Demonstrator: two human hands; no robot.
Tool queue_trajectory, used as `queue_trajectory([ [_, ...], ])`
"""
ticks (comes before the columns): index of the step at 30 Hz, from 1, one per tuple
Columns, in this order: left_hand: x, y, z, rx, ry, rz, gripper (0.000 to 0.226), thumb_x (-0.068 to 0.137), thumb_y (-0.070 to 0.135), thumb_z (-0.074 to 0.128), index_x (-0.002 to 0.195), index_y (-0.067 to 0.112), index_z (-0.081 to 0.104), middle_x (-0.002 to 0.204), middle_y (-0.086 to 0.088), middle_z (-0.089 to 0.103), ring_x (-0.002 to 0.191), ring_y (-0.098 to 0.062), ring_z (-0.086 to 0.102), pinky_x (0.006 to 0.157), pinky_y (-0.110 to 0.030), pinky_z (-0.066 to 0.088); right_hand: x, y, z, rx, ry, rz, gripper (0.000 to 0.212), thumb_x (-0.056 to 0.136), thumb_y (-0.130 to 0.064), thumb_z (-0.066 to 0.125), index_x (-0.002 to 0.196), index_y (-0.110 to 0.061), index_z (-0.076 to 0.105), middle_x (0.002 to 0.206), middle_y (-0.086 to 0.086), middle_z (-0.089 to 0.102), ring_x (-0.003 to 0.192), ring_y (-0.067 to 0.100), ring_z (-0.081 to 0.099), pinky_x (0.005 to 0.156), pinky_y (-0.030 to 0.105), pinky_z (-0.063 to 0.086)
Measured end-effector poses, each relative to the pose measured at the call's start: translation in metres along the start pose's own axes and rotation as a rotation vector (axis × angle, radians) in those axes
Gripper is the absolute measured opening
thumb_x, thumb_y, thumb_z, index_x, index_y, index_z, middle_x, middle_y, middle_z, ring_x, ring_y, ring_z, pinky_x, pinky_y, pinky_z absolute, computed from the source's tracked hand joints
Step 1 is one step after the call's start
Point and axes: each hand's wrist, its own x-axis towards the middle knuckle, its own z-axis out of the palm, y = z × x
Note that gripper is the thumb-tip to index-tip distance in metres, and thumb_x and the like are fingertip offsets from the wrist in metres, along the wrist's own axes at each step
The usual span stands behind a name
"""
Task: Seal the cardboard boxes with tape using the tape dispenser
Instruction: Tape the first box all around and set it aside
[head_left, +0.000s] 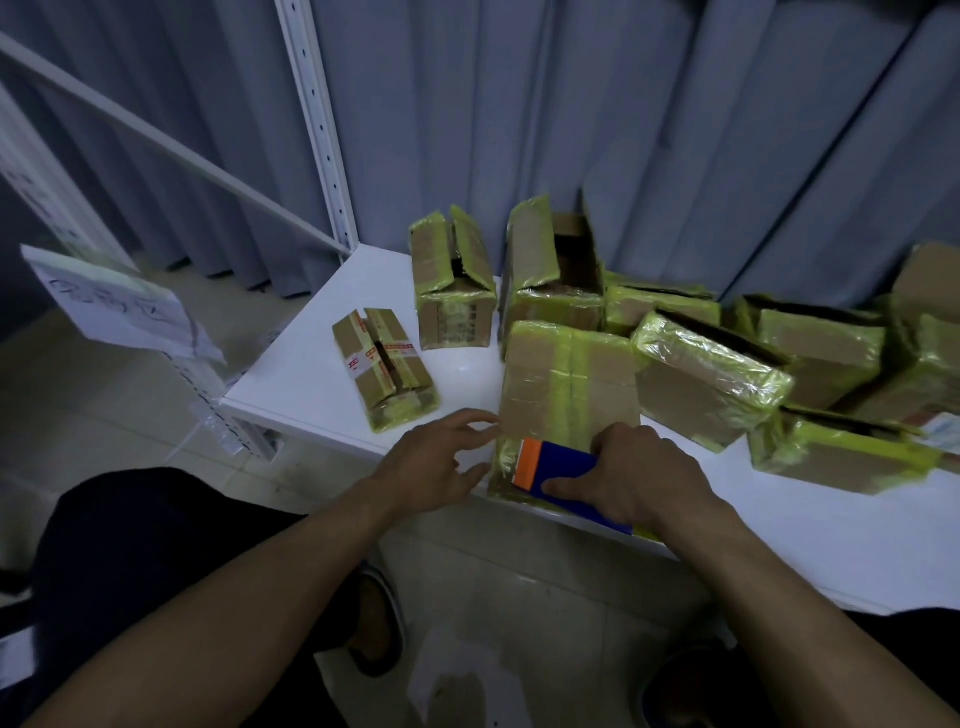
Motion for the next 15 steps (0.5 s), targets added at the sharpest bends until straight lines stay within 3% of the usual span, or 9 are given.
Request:
queue_trajectory([
  [2, 0.000, 0.003, 0.001, -0.013, 0.040, 0.048, 0.045, 0.089, 0.037, 0.071, 0.133, 0.037, 0.061, 0.144, 0.026, 0.042, 0.109, 0.003, 0.057, 0.073, -0.019, 0.057, 0.000, 0.001, 0.001, -0.004, 0.003, 0.000, 0.071, 0.067, -0.087, 0.067, 0.094, -0.021, 0.063, 0.087, -0.002, 0.062, 0.079, 0.018, 0.064, 0.070, 0.035, 0.057],
  [5, 0.003, 0.004, 0.008, 0.064, 0.079, 0.111, 0.030, 0.090, 0.043, 0.069, 0.116, 0.031, 0.074, 0.134, 0.021, 0.053, 0.101, 0.000, 0.060, 0.071, -0.028, 0.057, 0.001, 0.001, 0.003, -0.003, 0.014, -0.001, 0.071, 0.064, -0.088, 0.066, 0.089, -0.022, 0.061, 0.087, -0.002, 0.061, 0.078, 0.019, 0.063, 0.068, 0.034, 0.055],
  [8, 0.003, 0.002, 0.016, 0.208, 0.179, 0.196, 0.031, 0.091, 0.047, 0.063, 0.111, 0.026, 0.076, 0.123, 0.009, 0.066, 0.104, -0.008, 0.063, 0.072, -0.031, 0.058, 0.002, 0.001, 0.003, -0.002, 0.018, -0.002, 0.070, 0.065, -0.088, 0.066, 0.088, -0.022, 0.060, 0.088, -0.002, 0.061, 0.078, 0.019, 0.062, 0.069, 0.034, 0.055],
  [10, 0.002, 0.000, 0.020, 0.239, 0.228, 0.222, 0.029, 0.088, 0.041, 0.070, 0.110, 0.022, 0.076, 0.115, 0.003, 0.072, 0.106, -0.012, 0.065, 0.074, -0.031, 0.059, 0.002, 0.001, 0.003, -0.010, 0.010, -0.001, 0.070, 0.065, -0.088, 0.066, 0.090, -0.022, 0.060, 0.088, -0.002, 0.060, 0.079, 0.019, 0.062, 0.070, 0.035, 0.056],
  [15, 0.005, 0.000, 0.018, 0.212, 0.164, 0.219, 0.028, 0.088, 0.034, 0.073, 0.113, 0.021, 0.075, 0.107, 0.004, 0.070, 0.093, -0.013, 0.065, 0.069, -0.032, 0.056, 0.001, 0.001, 0.003, -0.014, 0.021, -0.008, 0.070, 0.065, -0.088, 0.066, 0.091, -0.023, 0.061, 0.087, -0.003, 0.060, 0.078, 0.018, 0.062, 0.069, 0.034, 0.056],
])
